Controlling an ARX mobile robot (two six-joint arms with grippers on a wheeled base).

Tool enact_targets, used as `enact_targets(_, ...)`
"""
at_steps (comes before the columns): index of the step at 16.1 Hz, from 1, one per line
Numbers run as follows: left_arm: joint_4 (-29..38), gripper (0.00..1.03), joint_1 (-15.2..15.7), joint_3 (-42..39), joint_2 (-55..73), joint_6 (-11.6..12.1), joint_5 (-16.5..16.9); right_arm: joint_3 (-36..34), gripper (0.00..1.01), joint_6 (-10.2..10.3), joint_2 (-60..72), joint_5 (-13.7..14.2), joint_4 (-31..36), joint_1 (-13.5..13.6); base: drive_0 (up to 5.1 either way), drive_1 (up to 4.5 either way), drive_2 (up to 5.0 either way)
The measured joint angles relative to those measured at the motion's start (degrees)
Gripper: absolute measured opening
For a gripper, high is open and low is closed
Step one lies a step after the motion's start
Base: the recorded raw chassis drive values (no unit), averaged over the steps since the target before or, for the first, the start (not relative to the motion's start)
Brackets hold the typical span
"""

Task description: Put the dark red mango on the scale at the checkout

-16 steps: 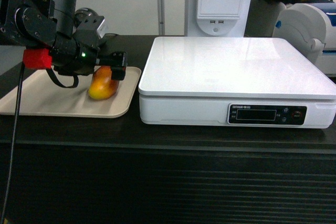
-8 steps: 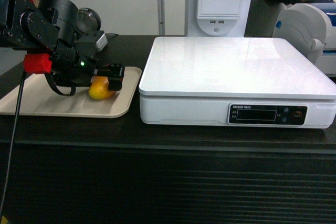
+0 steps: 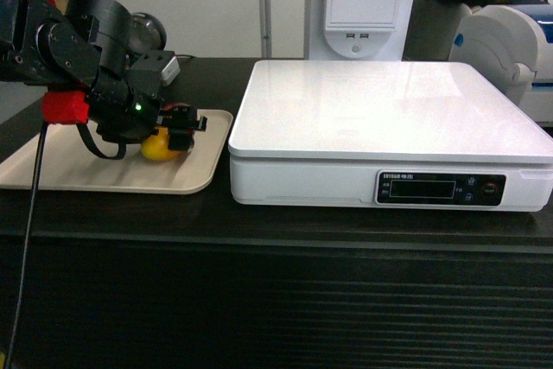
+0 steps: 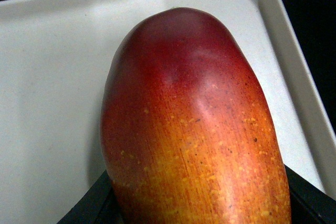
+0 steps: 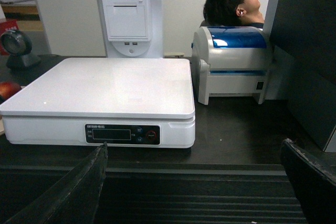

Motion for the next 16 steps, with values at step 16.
enact_targets(16, 4.2, 0.60, -26.4, -4.6, -16.7, -6.0, -6.5, 0.0, 0.98, 0.0, 0.0, 0.0, 0.0, 0.0, 0.0, 0.00, 0.0)
